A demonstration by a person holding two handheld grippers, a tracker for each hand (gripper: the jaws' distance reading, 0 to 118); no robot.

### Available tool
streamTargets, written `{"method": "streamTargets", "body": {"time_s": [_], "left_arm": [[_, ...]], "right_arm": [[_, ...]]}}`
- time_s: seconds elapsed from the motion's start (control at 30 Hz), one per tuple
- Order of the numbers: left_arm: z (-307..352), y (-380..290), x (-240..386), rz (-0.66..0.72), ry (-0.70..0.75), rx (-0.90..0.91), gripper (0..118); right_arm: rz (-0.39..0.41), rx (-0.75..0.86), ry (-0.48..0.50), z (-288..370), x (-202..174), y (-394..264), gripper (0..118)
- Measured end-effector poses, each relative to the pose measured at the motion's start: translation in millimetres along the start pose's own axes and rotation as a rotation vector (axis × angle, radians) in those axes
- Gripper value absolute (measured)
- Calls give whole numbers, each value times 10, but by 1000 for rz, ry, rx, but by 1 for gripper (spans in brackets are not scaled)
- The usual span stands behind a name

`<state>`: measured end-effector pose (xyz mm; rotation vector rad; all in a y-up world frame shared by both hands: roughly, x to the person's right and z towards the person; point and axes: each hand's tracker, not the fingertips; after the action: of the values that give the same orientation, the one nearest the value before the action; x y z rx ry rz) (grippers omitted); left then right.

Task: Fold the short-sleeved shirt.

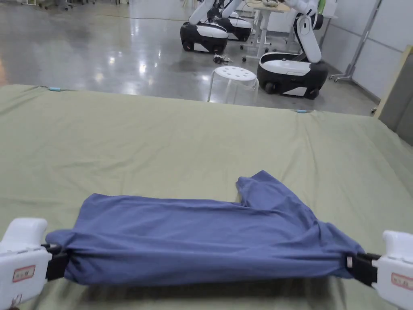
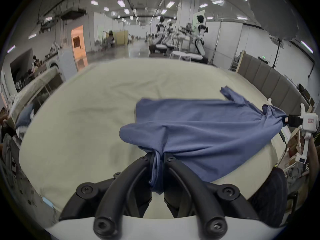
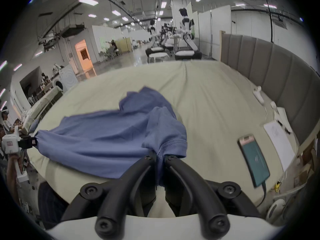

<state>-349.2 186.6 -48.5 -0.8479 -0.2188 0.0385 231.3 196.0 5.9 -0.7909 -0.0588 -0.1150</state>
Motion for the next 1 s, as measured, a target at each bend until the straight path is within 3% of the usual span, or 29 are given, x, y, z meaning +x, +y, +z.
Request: {"method": "streamTargets", "body": {"time_s": [0.1,0.13,0.17,0.2,0.23,0.3,0.37,0.5,0.57,0.6,0.63,0.67,0.7,0.73,0.8,0.87,1.0], "left_arm": [[-195,-268,-85,26,-24,-39,11],[-188,-334,-64,-20,-8,-12,17],[-130,-362,-28,-48,57,22,36],[-18,-360,-25,-50,79,64,56],[167,-345,-29,-40,95,143,70],[558,-309,50,-44,116,336,70],[782,-174,295,-111,186,460,70],[590,80,569,-78,152,591,70],[418,166,687,-56,137,580,64],[329,202,739,-52,108,556,45],[175,212,815,-76,103,535,5],[102,223,859,-96,124,498,5],[42,198,874,-129,202,497,5],[23,204,874,-110,112,495,5],[-98,230,821,-96,120,483,5],[-200,327,723,-116,141,466,5],[-760,766,249,-79,179,191,5]], "right_arm": [[-30,-32,11,-176,10,-395,8],[-8,-1,9,-230,-6,-496,16],[45,60,-4,-191,-32,-532,41],[69,88,-10,-127,-57,-518,85],[58,116,-7,-19,-96,-475,116],[27,315,102,275,-203,-389,117],[51,422,163,422,-439,-229,118],[152,528,131,408,-1132,42,118],[165,581,130,274,-1440,78,111],[182,605,107,190,-1568,64,91],[199,605,86,93,-1664,57,34],[208,595,57,20,-1727,61,1],[220,565,25,-70,-1767,68,1],[216,580,-11,-86,-1767,51,1],[189,558,52,-136,-1715,61,1],[178,551,55,-133,-1664,56,1],[160,528,56,-184,-1541,97,1]]}}
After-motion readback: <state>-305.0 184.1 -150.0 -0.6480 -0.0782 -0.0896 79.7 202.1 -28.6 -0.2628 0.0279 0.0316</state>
